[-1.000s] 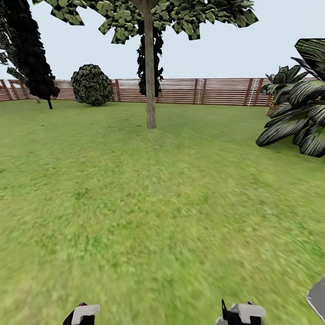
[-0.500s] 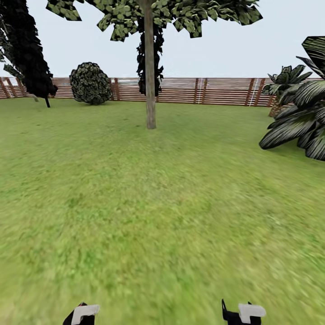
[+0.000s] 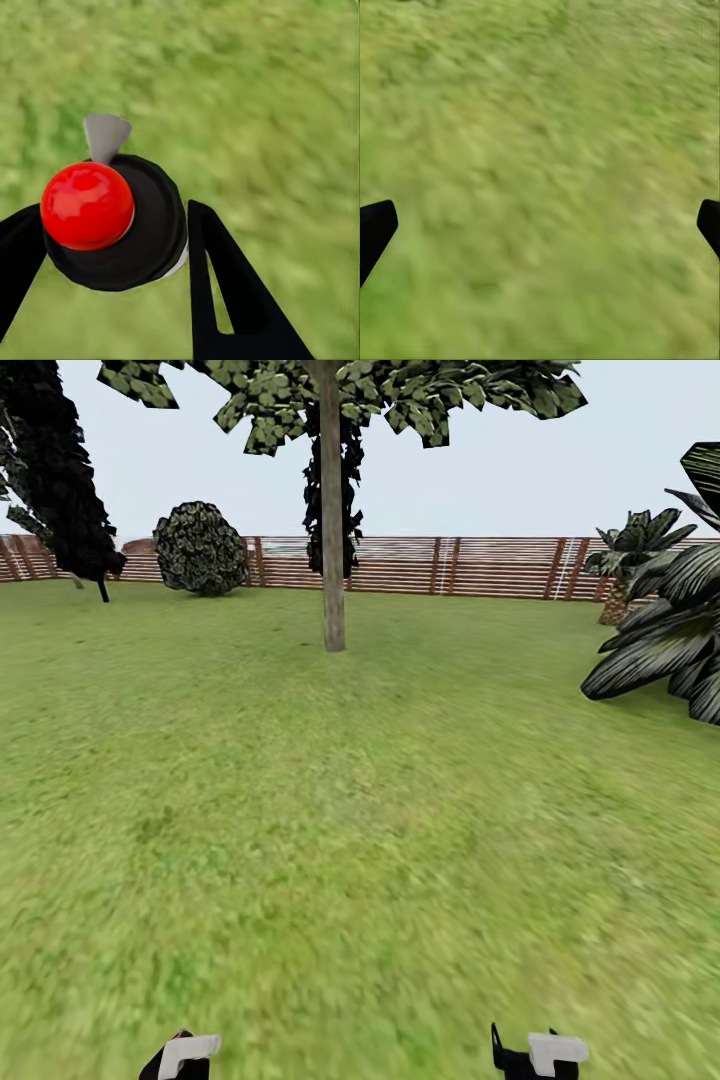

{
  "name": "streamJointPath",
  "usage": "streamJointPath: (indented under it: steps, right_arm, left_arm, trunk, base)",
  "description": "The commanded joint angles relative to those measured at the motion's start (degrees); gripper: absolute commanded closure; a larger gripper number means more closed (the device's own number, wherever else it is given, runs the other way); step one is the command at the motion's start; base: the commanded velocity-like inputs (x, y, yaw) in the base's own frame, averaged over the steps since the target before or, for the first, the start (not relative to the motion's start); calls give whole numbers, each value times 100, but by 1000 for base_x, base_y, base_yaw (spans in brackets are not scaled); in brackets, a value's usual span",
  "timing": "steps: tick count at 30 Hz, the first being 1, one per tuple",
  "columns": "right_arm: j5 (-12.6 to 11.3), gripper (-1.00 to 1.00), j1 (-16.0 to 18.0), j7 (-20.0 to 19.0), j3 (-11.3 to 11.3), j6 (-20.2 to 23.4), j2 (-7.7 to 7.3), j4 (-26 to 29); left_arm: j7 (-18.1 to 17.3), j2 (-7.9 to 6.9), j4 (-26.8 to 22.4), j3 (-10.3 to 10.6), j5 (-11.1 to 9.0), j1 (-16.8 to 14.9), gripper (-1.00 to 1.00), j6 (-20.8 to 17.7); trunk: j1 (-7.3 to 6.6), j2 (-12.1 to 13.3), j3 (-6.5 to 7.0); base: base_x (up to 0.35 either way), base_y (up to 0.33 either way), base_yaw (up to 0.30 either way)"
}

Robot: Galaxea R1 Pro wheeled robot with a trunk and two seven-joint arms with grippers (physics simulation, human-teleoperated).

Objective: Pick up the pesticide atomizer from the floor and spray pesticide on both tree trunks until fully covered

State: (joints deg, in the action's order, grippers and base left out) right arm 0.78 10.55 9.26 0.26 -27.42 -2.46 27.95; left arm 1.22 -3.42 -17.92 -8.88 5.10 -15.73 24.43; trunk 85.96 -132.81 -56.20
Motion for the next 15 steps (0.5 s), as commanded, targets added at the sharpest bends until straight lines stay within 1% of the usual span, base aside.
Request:
streamJointPath:
  steps: [1, 15]
  right_arm:
    - [0, -100, 0, -1, 0, 0, 0, 0]
    - [1, -100, 0, 4, 0, 0, -1, 0]
  left_arm:
    - [1, 0, -1, 0, 0, 0, 100, 0]
    - [1, 0, -1, 0, 0, 0, 100, 0]
  trunk:
    - [0, 0, 0]
    - [0, 0, 0]
  base:
    - [338, 0, 0]
    - [339, 0, 0]
